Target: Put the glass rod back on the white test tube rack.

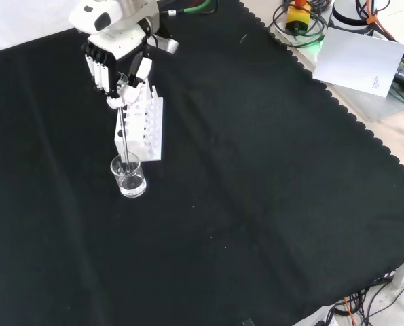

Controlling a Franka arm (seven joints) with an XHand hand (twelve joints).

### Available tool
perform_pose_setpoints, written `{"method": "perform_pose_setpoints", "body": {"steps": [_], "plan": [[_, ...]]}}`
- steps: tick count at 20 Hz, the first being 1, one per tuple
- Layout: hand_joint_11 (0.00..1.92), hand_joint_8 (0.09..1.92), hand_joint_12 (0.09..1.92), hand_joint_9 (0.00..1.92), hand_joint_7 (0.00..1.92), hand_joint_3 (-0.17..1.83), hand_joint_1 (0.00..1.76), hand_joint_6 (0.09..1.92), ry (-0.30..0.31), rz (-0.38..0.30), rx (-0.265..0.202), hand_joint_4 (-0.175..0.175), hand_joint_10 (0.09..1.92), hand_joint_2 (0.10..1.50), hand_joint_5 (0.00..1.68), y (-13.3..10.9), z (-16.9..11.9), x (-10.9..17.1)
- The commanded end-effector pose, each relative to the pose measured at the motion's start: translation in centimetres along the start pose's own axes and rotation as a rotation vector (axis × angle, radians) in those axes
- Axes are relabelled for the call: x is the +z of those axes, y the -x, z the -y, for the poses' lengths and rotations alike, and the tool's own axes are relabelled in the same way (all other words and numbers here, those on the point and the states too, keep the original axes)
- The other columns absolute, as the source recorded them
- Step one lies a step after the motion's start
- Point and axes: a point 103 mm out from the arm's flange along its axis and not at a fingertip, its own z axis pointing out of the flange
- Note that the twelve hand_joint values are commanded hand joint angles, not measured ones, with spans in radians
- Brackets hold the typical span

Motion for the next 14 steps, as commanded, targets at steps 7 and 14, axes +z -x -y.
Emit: {"method": "perform_pose_setpoints", "body": {"steps": [7,14], "plan": [[1.47,0.97,0.94,1.72,1.19,0.01,1.31,0.16,0.008,-0.004,0.005,-0.175,0.64,1.02,1.28,-0.2,0.1,-0.2],[1.47,0.98,0.94,1.72,1.19,0.01,1.31,0.15,0.050,-0.006,0.022,-0.175,0.64,1.03,1.28,-0.1,1.0,-2.8]]}}
